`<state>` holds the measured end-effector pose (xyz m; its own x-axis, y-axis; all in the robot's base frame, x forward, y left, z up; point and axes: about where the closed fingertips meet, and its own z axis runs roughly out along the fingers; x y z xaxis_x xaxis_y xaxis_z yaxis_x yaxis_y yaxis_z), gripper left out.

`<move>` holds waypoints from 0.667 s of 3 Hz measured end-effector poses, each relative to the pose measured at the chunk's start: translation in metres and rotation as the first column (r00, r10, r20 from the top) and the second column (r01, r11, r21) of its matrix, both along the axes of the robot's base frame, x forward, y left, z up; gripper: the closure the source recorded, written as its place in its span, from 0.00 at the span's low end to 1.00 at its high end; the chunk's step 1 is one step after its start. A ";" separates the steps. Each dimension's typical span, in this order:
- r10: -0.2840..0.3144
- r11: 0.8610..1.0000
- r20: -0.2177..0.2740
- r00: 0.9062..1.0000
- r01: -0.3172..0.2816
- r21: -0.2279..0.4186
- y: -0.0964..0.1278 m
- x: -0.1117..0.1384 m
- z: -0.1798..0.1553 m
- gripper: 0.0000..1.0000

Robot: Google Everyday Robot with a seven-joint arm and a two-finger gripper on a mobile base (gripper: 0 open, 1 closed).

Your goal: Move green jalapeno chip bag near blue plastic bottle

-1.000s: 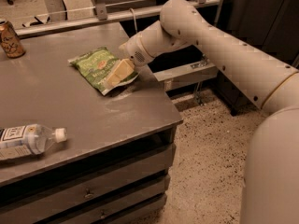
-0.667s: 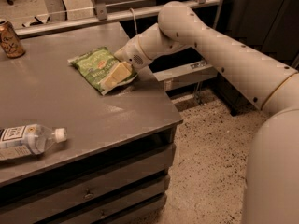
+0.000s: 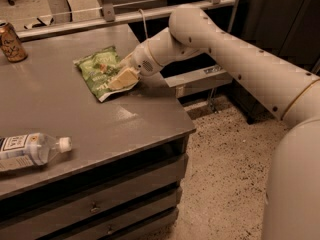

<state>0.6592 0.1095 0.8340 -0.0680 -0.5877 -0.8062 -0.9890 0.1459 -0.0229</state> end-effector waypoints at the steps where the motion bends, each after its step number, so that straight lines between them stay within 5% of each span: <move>1: -0.006 1.000 -0.002 1.000 0.006 0.000 -0.002 -0.001 -0.002 0.87; 2: -0.008 1.000 0.001 1.000 0.008 0.004 -0.004 -0.001 0.000 1.00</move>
Offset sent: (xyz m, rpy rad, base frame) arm 0.0020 -0.0181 0.0191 0.0290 -0.0284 -0.0288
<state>0.6581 0.1058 0.8345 -0.0718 -0.5842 -0.8084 -0.9879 0.1535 -0.0232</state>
